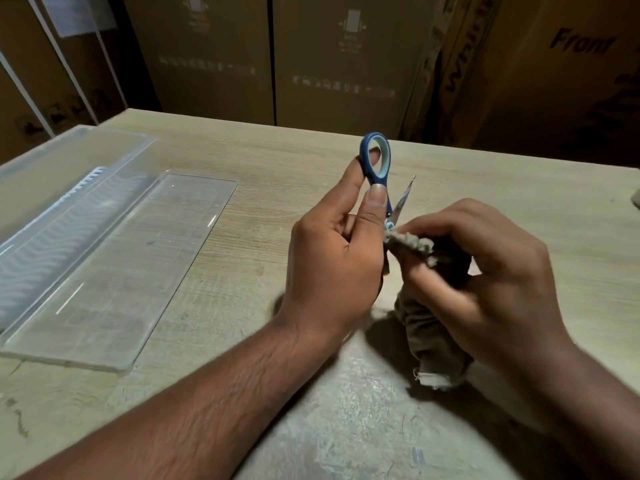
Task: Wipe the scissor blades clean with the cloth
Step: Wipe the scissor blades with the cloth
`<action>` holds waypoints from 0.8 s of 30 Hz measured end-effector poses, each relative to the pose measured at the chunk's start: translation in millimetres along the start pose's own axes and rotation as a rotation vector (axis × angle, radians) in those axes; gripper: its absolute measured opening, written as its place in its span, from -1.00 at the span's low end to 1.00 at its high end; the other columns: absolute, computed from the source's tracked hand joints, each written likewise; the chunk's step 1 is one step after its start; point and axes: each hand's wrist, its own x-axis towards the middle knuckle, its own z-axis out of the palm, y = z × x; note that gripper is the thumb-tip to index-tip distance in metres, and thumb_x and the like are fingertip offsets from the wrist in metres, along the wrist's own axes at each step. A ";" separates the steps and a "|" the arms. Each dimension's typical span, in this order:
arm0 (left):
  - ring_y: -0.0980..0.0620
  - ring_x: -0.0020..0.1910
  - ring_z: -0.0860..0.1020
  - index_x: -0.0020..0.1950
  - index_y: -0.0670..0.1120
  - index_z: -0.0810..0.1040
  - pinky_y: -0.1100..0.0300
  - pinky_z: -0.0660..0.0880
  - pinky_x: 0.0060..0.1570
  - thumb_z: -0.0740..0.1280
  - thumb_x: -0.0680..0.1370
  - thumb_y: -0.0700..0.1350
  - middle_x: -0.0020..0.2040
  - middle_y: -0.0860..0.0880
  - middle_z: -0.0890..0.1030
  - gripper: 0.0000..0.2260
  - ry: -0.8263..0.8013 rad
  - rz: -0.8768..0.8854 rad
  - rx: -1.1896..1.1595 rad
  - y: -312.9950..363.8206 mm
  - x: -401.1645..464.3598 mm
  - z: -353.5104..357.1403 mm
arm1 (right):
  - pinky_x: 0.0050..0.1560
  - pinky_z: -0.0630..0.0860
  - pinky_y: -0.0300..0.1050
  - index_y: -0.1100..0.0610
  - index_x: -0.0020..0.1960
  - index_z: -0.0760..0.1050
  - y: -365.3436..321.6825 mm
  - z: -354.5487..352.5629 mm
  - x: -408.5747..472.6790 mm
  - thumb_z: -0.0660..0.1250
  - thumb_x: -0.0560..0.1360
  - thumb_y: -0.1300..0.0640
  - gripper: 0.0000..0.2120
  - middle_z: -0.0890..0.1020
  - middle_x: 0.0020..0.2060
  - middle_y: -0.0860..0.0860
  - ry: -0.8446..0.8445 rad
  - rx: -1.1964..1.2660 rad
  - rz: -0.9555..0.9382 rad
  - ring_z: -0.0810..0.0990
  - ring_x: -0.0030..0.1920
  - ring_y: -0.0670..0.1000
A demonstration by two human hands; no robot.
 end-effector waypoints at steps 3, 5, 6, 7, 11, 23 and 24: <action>-0.03 -0.42 0.42 0.57 0.13 0.49 0.12 0.43 -0.41 0.29 0.74 -0.08 -0.26 -0.03 0.67 -0.62 -0.022 -0.013 0.020 -1.3 0.2 0.9 | -0.13 0.55 -0.11 0.21 0.18 0.70 7.8 2.0 -0.8 0.50 0.53 0.18 -0.76 0.62 -0.07 0.06 -0.021 -0.134 -0.162 0.60 -0.12 0.03; 0.04 -0.36 0.50 0.56 0.15 0.49 0.18 0.54 -0.29 0.29 0.74 -0.07 -0.24 0.15 0.64 -0.62 -0.039 -0.010 0.046 -1.7 0.0 0.2 | -0.17 0.57 0.01 0.21 0.23 0.69 6.4 3.5 -1.3 0.49 0.55 0.18 -0.73 0.61 -0.07 0.09 -0.033 -0.199 -0.199 0.60 -0.14 0.10; 0.03 -0.35 0.53 0.56 0.15 0.49 0.20 0.57 -0.27 0.30 0.73 -0.07 -0.18 0.18 0.66 -0.62 -0.045 -0.007 0.052 -1.7 -0.3 -0.3 | -0.19 0.57 0.05 0.20 0.24 0.69 5.0 4.0 -2.3 0.48 0.55 0.18 -0.72 0.61 -0.08 0.09 -0.037 -0.213 -0.202 0.60 -0.15 0.12; 0.01 -0.38 0.52 0.56 0.15 0.49 0.18 0.54 -0.33 0.30 0.73 -0.07 -0.15 0.10 0.68 -0.62 -0.047 -0.005 0.056 -1.0 -1.0 -0.6 | -0.20 0.58 0.05 0.20 0.24 0.69 3.3 4.8 -3.4 0.48 0.56 0.17 -0.73 0.61 -0.09 0.09 -0.037 -0.216 -0.196 0.60 -0.16 0.12; 0.19 -0.46 0.42 0.53 0.15 0.52 0.23 0.42 -0.44 0.30 0.73 -0.07 -0.17 -0.05 0.72 -0.64 -0.022 -0.028 0.034 -1.4 -2.4 -0.5 | -0.19 0.55 -0.14 0.16 0.19 0.71 -3.1 8.1 -4.6 0.51 0.51 0.13 -0.73 0.66 -0.11 0.02 -0.045 -0.204 -0.073 0.61 -0.19 0.02; -0.04 -0.40 0.42 0.54 0.20 0.50 0.03 0.46 -0.43 0.28 0.74 -0.06 -0.21 -0.18 0.61 -0.64 -0.034 -0.041 0.033 -1.7 -1.7 -0.4 | -0.18 0.57 0.00 0.22 0.18 0.70 1.2 6.4 -6.9 0.51 0.50 0.23 -0.74 0.64 -0.09 0.08 -0.005 -0.250 -0.179 0.60 -0.16 0.10; -0.05 -0.40 0.43 0.54 0.19 0.49 -0.01 0.46 -0.43 0.28 0.74 -0.06 -0.20 -0.11 0.59 -0.64 -0.034 -0.034 0.043 -1.7 -1.5 -0.2 | -0.20 0.57 0.01 0.21 0.18 0.70 1.3 7.4 -7.6 0.51 0.50 0.22 -0.74 0.64 -0.10 0.08 -0.007 -0.259 -0.178 0.60 -0.17 0.10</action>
